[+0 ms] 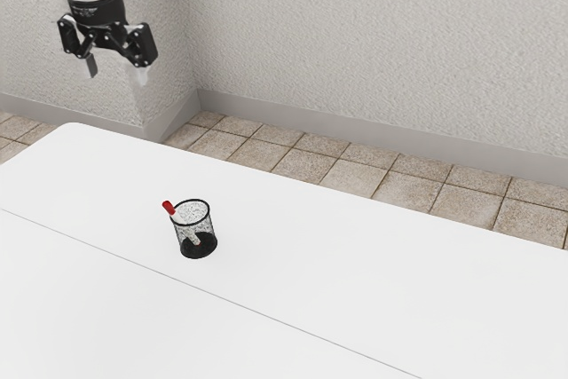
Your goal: Take the marker out of the pen holder and place it to the left of the pen holder.
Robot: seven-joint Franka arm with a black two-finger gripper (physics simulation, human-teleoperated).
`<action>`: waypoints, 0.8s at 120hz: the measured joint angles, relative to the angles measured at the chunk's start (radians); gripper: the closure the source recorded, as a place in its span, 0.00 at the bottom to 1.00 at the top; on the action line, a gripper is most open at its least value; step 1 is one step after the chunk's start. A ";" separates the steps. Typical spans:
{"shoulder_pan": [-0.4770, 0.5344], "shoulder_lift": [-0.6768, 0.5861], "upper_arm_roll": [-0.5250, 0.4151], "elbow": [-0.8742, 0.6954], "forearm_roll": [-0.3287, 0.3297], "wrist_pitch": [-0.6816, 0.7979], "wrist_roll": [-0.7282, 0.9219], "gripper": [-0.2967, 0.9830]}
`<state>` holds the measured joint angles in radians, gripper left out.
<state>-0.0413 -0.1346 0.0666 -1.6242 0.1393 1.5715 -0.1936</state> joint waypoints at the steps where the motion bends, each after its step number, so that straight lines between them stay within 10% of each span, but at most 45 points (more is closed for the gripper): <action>1: 0.000 0.000 -0.002 0.000 0.000 0.001 0.000 0.23; 48: 0.031 -0.095 0.011 -0.427 0.000 0.206 -0.001 0.23; 96: 0.060 0.082 0.017 -0.584 -0.062 0.628 -0.063 0.23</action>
<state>0.0182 -0.0527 0.0832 -2.2077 0.0769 2.1993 -0.2565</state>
